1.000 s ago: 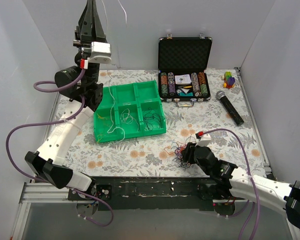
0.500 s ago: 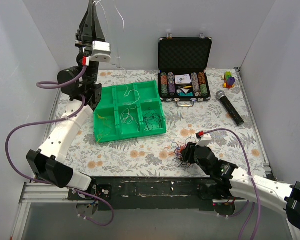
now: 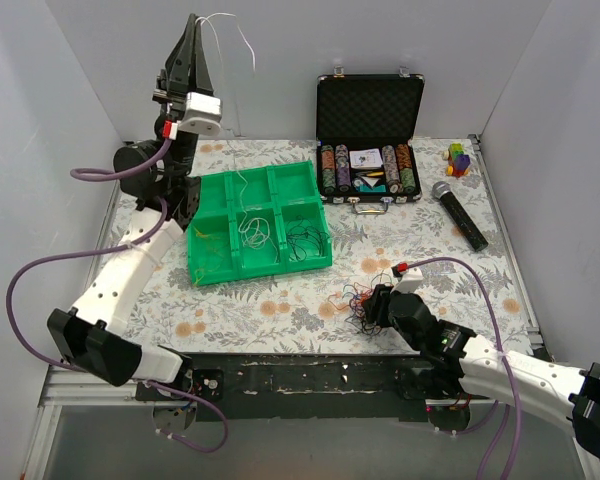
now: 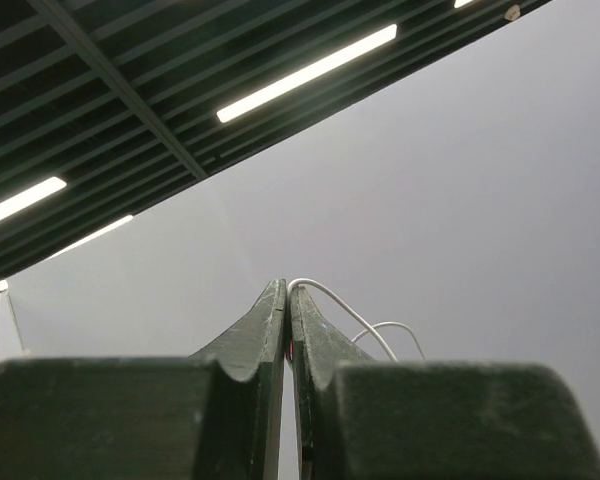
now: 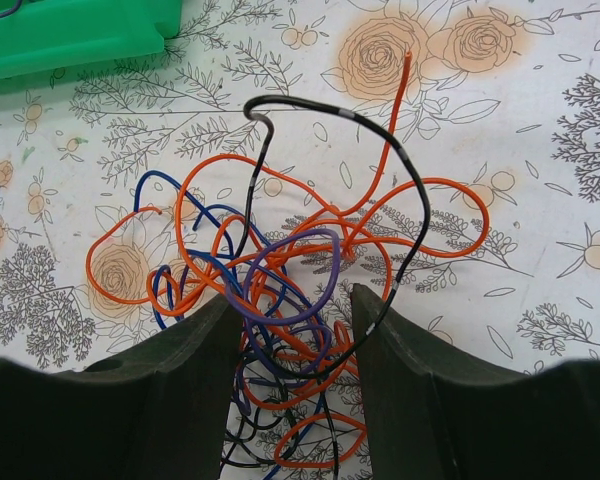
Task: Untangle the cables
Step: Place the cable in the bin.
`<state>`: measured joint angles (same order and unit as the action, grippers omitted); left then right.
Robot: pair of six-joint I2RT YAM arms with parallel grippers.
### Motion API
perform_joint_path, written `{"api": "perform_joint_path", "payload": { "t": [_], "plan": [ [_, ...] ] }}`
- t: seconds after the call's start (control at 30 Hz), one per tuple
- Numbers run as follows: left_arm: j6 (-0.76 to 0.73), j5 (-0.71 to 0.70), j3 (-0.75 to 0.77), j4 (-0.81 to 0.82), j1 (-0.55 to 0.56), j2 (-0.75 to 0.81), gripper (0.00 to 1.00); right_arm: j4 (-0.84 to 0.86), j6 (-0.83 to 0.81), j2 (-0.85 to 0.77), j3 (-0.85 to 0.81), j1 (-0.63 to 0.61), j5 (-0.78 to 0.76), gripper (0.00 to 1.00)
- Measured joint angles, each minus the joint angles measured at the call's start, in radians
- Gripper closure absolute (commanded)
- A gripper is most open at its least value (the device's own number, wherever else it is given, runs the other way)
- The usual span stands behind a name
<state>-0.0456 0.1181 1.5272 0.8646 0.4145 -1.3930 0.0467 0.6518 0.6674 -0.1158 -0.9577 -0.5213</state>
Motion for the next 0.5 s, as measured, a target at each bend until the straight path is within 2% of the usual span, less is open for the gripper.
{"api": "perform_joint_path", "payload": {
  "t": [0.3, 0.5],
  "plan": [
    [0.02, -0.003, -0.249, -0.017, 0.0, 0.124, 1.0, 0.0, 0.0, 0.0, 0.0, 0.0, 0.0, 0.44],
    [0.04, -0.008, -0.317, -0.045, 0.0, 0.115, 1.0, 0.0, 0.0, 0.0, 0.0, 0.0, 0.0, 0.44]
  ]
}}
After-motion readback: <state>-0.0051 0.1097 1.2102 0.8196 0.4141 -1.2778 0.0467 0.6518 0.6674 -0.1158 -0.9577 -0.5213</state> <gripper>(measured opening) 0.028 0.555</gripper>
